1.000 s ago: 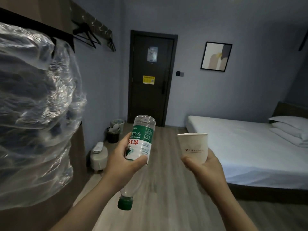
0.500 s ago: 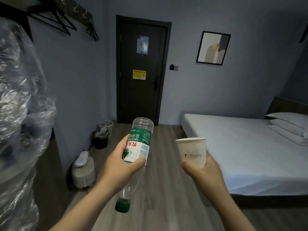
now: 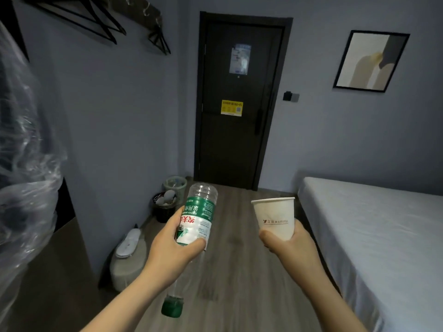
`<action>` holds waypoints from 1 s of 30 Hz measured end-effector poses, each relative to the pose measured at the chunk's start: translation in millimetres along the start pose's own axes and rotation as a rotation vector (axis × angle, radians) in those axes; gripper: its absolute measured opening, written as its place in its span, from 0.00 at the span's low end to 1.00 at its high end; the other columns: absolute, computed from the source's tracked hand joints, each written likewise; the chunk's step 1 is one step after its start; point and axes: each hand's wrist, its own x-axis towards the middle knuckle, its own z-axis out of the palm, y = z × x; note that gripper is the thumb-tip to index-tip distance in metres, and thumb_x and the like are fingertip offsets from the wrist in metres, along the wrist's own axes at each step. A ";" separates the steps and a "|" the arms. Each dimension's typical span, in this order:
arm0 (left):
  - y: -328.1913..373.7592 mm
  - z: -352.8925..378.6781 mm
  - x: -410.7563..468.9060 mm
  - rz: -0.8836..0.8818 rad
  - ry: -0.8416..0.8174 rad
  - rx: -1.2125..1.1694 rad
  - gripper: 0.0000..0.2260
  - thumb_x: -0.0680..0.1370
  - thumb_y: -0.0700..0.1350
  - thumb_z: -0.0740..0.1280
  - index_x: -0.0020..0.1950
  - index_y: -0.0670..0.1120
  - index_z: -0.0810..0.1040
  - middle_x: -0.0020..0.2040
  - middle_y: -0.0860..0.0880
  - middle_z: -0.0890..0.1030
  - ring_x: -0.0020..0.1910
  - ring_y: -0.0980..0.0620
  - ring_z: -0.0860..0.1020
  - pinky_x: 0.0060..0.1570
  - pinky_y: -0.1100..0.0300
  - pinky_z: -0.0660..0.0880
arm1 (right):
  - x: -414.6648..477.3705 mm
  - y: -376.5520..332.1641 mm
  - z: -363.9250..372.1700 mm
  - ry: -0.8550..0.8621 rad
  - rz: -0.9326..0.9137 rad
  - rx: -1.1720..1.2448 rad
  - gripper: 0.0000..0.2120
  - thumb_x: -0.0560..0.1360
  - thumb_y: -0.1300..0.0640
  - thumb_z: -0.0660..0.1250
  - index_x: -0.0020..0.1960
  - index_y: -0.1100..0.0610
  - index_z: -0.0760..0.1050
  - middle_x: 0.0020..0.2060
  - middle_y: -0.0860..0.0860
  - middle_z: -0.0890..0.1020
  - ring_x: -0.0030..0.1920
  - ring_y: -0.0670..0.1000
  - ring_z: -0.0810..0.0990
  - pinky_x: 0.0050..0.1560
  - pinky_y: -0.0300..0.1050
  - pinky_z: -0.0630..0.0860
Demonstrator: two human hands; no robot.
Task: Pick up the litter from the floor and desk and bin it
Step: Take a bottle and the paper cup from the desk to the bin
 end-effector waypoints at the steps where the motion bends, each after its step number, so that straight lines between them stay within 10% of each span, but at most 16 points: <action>1: -5.9 -0.9 16.0 -0.010 0.025 0.011 0.27 0.64 0.46 0.73 0.57 0.69 0.70 0.47 0.59 0.82 0.44 0.63 0.80 0.38 0.71 0.75 | 19.3 2.7 9.2 -0.018 0.005 -0.007 0.20 0.62 0.43 0.70 0.50 0.51 0.74 0.41 0.48 0.82 0.41 0.47 0.82 0.36 0.43 0.80; 7: -55.8 -12.7 134.2 -0.051 0.095 0.056 0.27 0.71 0.34 0.71 0.63 0.58 0.70 0.46 0.56 0.80 0.38 0.70 0.78 0.29 0.76 0.71 | 140.3 18.9 81.8 -0.060 0.003 -0.060 0.18 0.65 0.45 0.71 0.50 0.51 0.74 0.41 0.47 0.81 0.40 0.47 0.82 0.38 0.47 0.82; 22: -160.9 -76.9 443.8 -0.182 0.058 0.037 0.33 0.63 0.48 0.73 0.68 0.57 0.71 0.50 0.57 0.82 0.43 0.66 0.79 0.38 0.71 0.71 | 417.0 11.3 251.0 -0.122 0.086 -0.114 0.13 0.68 0.46 0.73 0.47 0.51 0.74 0.39 0.49 0.82 0.38 0.48 0.82 0.40 0.50 0.81; 30: -200.8 -75.0 600.9 -0.164 0.170 0.005 0.23 0.65 0.38 0.73 0.53 0.59 0.73 0.39 0.66 0.82 0.36 0.67 0.79 0.32 0.76 0.72 | 590.2 36.2 330.5 -0.203 0.126 -0.088 0.26 0.61 0.36 0.71 0.49 0.53 0.74 0.40 0.51 0.82 0.39 0.49 0.82 0.40 0.52 0.82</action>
